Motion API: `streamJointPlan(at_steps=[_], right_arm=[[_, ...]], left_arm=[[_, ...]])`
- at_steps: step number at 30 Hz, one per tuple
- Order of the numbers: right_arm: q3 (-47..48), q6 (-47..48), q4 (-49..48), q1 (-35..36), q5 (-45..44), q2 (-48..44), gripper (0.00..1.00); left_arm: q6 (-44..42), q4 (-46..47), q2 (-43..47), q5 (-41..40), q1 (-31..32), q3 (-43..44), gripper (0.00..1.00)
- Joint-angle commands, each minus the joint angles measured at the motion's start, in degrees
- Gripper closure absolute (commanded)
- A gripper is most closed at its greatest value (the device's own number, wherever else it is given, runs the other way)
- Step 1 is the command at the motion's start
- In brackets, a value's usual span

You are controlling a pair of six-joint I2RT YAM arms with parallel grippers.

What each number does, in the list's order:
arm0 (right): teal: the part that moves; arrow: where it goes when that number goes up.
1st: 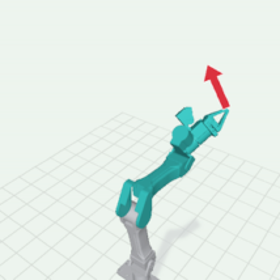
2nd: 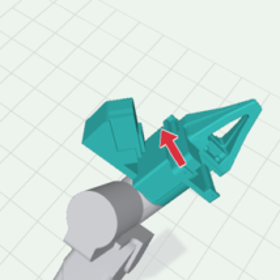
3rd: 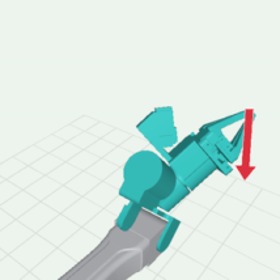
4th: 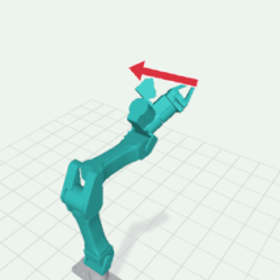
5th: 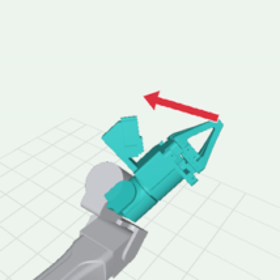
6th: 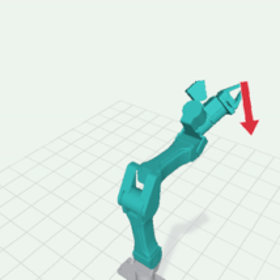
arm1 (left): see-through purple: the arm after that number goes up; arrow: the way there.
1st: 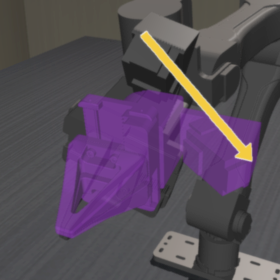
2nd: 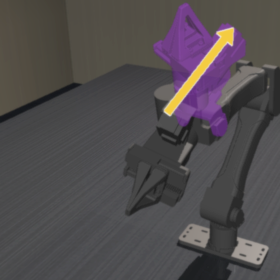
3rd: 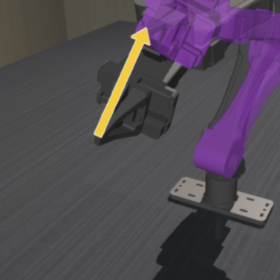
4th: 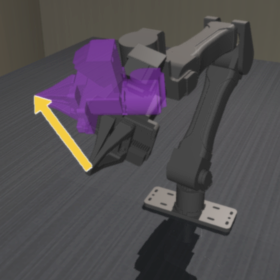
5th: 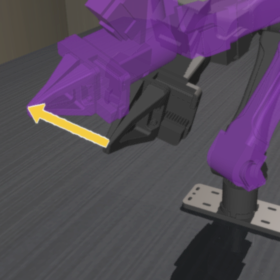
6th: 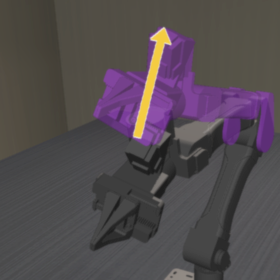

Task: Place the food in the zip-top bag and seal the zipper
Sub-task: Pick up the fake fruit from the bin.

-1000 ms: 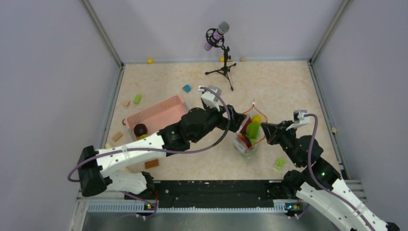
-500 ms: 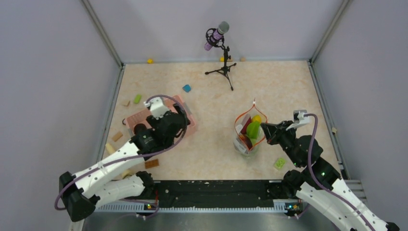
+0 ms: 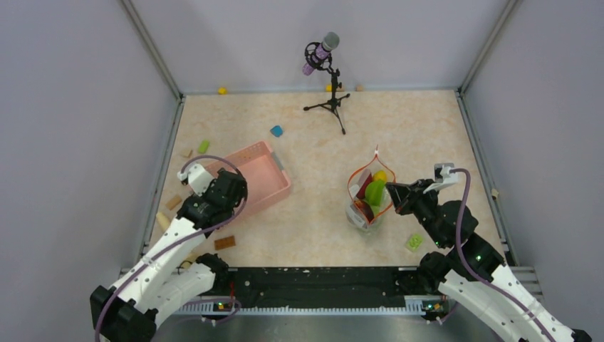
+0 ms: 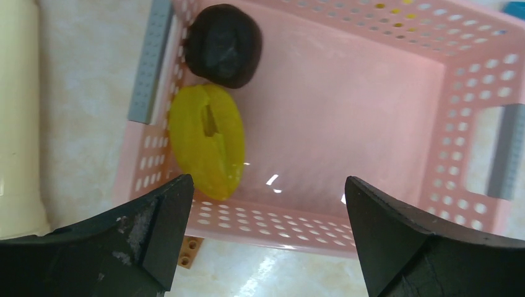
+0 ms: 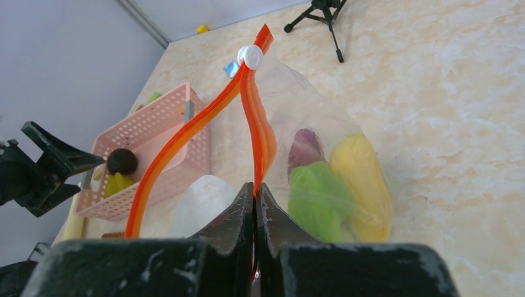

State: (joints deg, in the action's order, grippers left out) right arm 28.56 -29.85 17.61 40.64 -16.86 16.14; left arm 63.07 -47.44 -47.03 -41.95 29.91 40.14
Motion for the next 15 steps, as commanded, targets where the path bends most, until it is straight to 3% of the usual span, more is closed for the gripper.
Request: streamJointPlan(at_steps=[1, 10, 15], right_arm=[[0.38, -0.47, -0.62, 0.04, -0.85, -0.31, 1.00], [0.38, -0.54, -0.24, 0.05, -0.19, 0.10, 1.00], [0.34, -0.49, -0.24, 0.05, -0.32, 0.06, 1.00]], left_arm=[[-1.02, -3.71, -3.00, 3.65, -5.14, 0.84, 0.03], [-7.43, 6.59, -8.74, 13.35, -15.25, -2.17, 0.03], [-8.43, 7.71, -14.66, 14.25, -18.02, -1.12, 0.03]])
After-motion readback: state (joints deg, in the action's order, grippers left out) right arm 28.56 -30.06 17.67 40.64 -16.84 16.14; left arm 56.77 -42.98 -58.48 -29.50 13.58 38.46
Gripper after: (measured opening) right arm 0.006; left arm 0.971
